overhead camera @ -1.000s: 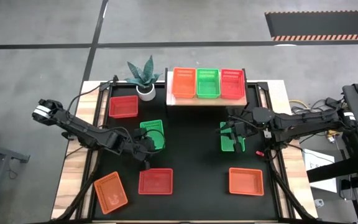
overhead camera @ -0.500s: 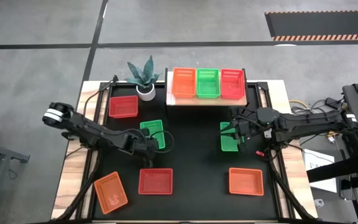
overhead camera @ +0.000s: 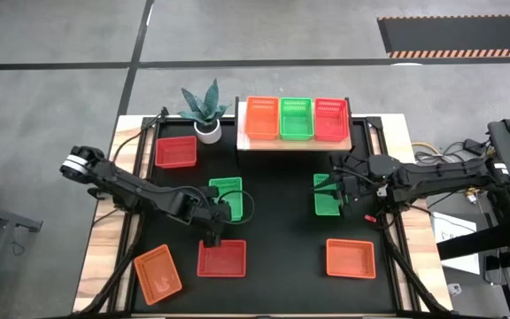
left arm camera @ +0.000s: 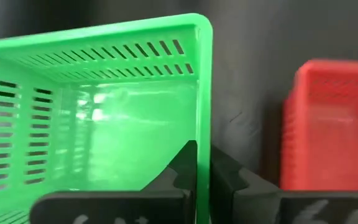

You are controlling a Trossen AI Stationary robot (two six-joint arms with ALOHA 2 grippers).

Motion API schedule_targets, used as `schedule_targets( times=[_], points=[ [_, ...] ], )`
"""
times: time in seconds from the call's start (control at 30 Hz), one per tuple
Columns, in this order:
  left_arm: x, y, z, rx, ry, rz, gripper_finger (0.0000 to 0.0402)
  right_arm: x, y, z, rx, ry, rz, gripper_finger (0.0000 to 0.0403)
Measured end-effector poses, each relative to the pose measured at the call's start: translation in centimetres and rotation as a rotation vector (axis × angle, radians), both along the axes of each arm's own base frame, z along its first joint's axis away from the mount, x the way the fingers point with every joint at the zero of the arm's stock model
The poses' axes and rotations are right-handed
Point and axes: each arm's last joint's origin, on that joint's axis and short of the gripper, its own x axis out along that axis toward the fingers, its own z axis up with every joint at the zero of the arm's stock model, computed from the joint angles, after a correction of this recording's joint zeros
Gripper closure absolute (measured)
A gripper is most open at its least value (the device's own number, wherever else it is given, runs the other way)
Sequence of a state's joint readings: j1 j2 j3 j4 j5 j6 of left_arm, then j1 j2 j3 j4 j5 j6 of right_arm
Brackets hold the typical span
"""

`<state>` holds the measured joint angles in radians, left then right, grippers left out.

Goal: Stack baskets on shelf by color
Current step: Stack the left green bin on top of the green bin on the shelf

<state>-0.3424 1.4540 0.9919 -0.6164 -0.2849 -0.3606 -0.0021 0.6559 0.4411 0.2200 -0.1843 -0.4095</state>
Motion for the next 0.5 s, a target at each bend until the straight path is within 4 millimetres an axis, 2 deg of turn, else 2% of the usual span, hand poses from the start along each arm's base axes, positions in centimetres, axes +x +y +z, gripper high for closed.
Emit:
schedule_targets(
  times=[0.1, 0.27, 0.4, 0.5],
  points=[
    [0.8, -1.0, 3.1, -0.002, -0.065, -0.013, 0.0401, -0.1, -0.1, -0.9, -0.027, -0.03, -0.002, 0.0385],
    [1.7, -2.0, 7.9, 0.032, -0.195, -0.077, 0.0401, -0.8, -0.3, -0.8, -0.034, -0.082, -0.015, 0.0385],
    [2.5, -2.4, 10.9, 0.079, -0.329, -0.159, 0.0402, -2.0, -0.2, -0.2, -0.013, -0.137, -0.017, 0.0385],
    [3.0, -2.3, 12.4, 0.125, -0.408, -0.211, 0.0402, -2.9, -0.3, -0.1, -0.003, -0.141, -0.029, 0.0385]
  ],
)
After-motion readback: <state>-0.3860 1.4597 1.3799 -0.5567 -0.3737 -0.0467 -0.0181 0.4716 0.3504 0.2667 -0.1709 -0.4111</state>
